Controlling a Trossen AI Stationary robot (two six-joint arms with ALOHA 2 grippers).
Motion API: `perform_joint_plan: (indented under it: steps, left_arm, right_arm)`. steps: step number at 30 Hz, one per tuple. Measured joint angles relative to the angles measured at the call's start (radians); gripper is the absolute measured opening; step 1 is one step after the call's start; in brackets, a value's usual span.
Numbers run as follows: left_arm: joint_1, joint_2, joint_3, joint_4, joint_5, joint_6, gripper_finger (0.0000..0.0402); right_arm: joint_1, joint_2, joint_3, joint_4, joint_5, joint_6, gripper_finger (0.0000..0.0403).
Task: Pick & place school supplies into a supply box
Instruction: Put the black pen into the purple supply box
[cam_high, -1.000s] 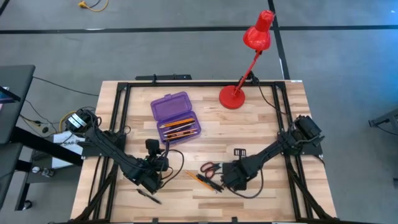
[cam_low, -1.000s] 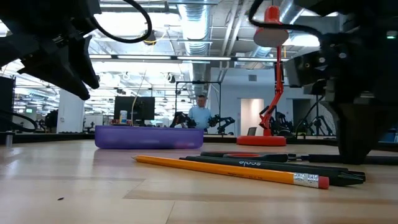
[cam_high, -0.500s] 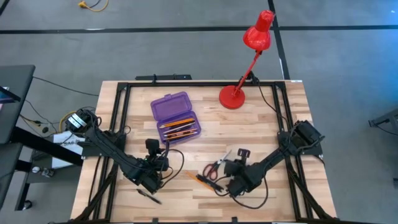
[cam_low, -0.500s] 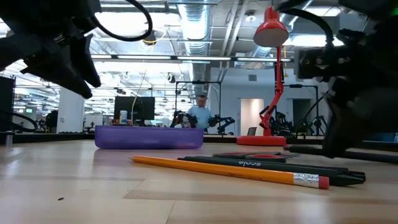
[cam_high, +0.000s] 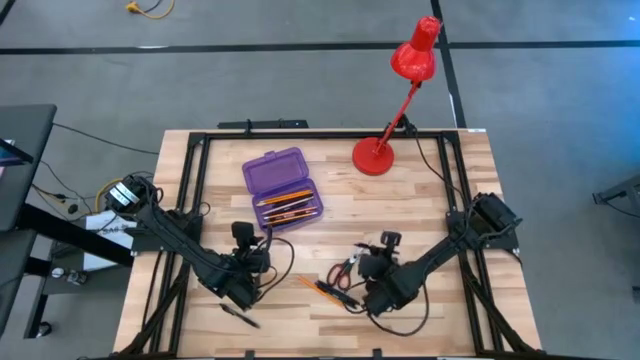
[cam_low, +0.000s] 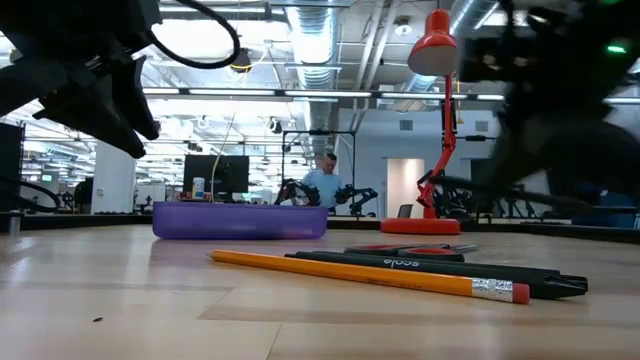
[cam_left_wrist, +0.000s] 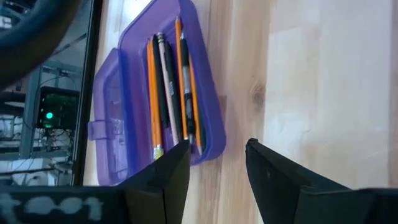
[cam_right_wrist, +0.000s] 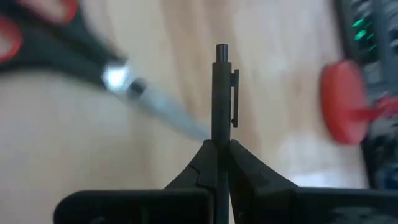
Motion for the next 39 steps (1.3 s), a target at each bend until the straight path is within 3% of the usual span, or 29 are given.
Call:
perform_joint_plan:
  steps: [8,14,20,27,39]
  left_arm:
    - [-0.047,0.000,0.000,-0.146,0.020,-0.167,0.0146]
    - [-0.137,0.000,0.000,-0.313,0.049,-0.366,0.0146]
    - [-0.260,0.000,0.000,-0.431,0.095,-0.587,0.0146]
    - [-0.372,0.000,0.000,-0.505,0.100,-0.806,0.0146]
    - [-0.399,0.000,0.000,-0.517,0.088,-0.888,0.0146]
  right_arm:
    - [-0.136,-0.002,0.090,0.113,0.170,-0.323,0.0000]
    - [-0.249,-0.003,0.108,0.371,0.155,-0.672,0.0002]
    - [-0.348,-0.003,0.108,0.628,0.040,-0.938,0.0003]
    - [-0.467,-0.003,0.108,0.882,-0.160,-1.138,0.0003]
    - [-0.577,0.016,0.108,1.088,-0.413,-1.173,0.0003]
